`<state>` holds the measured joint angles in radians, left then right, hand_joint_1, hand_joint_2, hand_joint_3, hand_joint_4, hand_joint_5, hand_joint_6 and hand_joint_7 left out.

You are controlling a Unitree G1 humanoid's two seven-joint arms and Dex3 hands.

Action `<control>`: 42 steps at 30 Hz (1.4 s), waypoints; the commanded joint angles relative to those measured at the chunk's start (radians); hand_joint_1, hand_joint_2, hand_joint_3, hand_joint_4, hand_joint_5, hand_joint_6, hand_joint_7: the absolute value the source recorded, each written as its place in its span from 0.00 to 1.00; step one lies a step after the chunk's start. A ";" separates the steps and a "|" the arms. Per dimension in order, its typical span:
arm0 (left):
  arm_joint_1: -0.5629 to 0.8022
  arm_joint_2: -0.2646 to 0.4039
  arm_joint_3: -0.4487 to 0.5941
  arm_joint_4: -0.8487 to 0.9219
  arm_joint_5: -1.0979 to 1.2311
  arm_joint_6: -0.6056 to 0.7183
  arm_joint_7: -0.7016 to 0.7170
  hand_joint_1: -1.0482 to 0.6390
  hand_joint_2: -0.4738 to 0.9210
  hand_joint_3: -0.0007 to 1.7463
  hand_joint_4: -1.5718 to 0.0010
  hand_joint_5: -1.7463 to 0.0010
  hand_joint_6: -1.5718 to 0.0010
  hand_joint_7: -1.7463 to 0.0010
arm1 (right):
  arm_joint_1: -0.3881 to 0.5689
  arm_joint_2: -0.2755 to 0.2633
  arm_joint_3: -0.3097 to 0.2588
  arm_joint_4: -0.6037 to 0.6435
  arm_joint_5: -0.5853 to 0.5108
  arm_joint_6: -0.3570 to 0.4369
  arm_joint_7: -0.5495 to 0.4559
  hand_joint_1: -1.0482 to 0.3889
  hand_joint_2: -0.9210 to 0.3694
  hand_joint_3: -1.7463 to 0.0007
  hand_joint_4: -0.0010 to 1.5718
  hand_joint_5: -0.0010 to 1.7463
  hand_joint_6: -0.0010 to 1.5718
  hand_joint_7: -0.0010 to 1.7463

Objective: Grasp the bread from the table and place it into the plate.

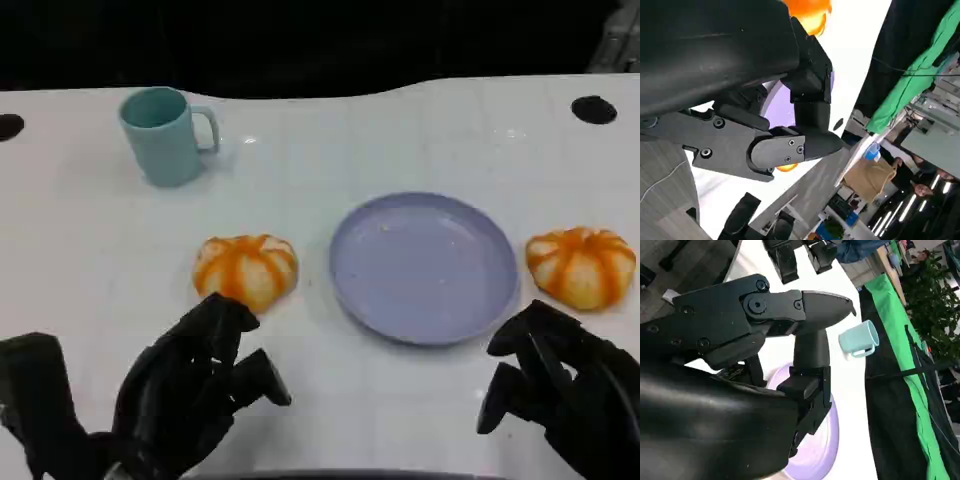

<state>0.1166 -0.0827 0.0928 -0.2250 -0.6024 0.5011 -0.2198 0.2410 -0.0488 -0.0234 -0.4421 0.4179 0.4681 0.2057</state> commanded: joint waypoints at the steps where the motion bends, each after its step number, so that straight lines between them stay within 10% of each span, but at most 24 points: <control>1: 0.004 0.012 0.005 -0.004 -0.001 -0.009 -0.004 0.30 1.00 0.27 0.47 0.00 0.59 0.00 | -0.002 -0.013 -0.005 -0.008 0.002 0.002 -0.002 0.42 0.00 0.76 0.41 1.00 0.30 0.94; 20: 0.004 0.039 -0.048 0.006 0.112 -0.136 -0.040 0.29 1.00 0.28 0.51 0.00 0.65 0.03 | -0.008 -0.011 -0.008 -0.007 0.000 0.010 -0.010 0.42 0.00 0.77 0.41 1.00 0.30 0.94; 24: -0.001 0.066 -0.097 0.019 0.240 -0.275 -0.048 0.31 1.00 0.17 0.65 0.15 0.69 0.44 | -0.009 -0.009 -0.012 -0.003 0.006 0.009 -0.008 0.42 0.00 0.77 0.41 1.00 0.31 0.94; 33: -0.055 0.199 -0.164 0.061 0.539 -0.517 -0.045 0.31 1.00 0.05 0.86 0.45 0.70 0.86 | -0.019 -0.007 -0.012 0.003 0.001 0.009 -0.012 0.42 0.00 0.77 0.42 1.00 0.31 0.94; 42: -0.120 0.341 -0.194 0.024 0.777 -0.553 -0.030 0.43 0.96 0.00 1.00 0.58 0.76 0.98 | -0.031 -0.008 -0.015 0.013 0.007 0.014 -0.011 0.42 0.00 0.77 0.41 1.00 0.31 0.94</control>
<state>0.0300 0.2031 -0.0905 -0.1875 0.0990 -0.0120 -0.2622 0.2136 -0.0489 -0.0260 -0.4343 0.4172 0.4843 0.1950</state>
